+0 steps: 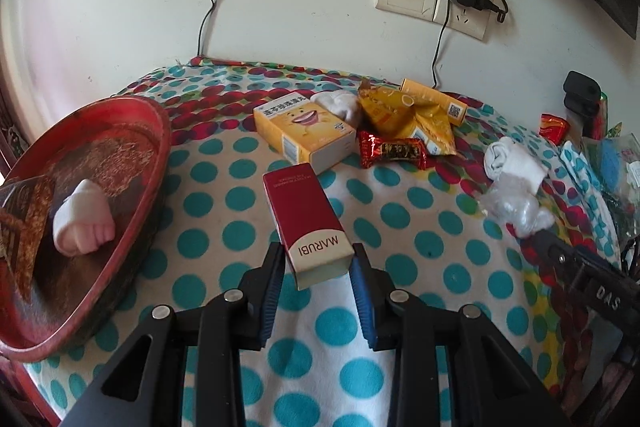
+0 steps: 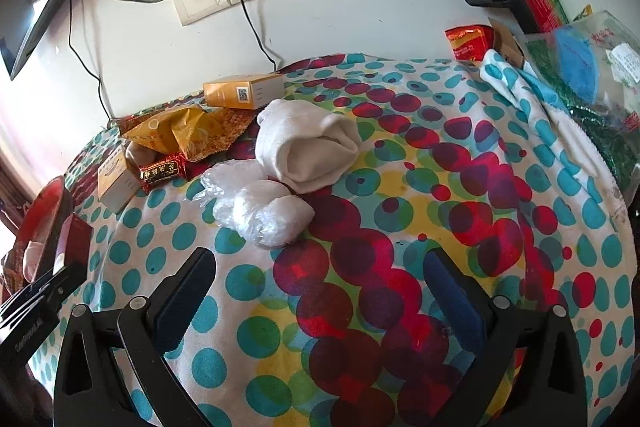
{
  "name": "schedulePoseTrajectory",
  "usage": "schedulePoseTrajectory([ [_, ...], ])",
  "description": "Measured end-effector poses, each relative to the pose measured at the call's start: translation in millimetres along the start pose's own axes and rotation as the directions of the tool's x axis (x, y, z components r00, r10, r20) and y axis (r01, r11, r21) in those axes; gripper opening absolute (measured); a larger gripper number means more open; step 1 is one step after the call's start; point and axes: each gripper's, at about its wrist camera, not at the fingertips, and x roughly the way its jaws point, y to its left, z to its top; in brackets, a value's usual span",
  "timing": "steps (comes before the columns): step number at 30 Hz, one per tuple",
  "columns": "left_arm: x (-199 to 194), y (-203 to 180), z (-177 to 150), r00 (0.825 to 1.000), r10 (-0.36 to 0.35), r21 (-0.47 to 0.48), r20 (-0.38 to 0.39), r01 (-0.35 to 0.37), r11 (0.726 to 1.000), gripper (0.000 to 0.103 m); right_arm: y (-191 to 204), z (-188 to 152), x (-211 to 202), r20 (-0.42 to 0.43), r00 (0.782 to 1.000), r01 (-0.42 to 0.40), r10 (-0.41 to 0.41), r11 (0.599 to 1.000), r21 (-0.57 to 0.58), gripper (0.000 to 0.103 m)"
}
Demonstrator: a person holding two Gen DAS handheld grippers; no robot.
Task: Organize objects
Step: 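Grasp the red MARUBI box with the left gripper and lift it, then carry the red MARUBI box over the red tray and release it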
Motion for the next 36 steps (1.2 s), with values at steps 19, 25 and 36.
schedulePoseTrajectory([
  [19, -48, 67, 14, 0.986, 0.156, -0.043, 0.056, -0.154, 0.987, 0.033, 5, -2, -2, 0.009, 1.0, -0.02, 0.021, 1.0, -0.024, 0.103],
  [25, -54, 101, 8, 0.979, 0.201, -0.072, 0.039, -0.198, 0.978, 0.033, 6, -2, -1, 0.003, 1.0, -0.027, 0.027, 0.999, -0.024, 0.103],
  [36, -97, 202, -43, 0.958, 0.286, -0.192, 0.01, -0.279, 0.941, 0.033, 5, -3, 2, -0.009, 0.999, -0.04, 0.04, 0.999, -0.021, 0.103],
])
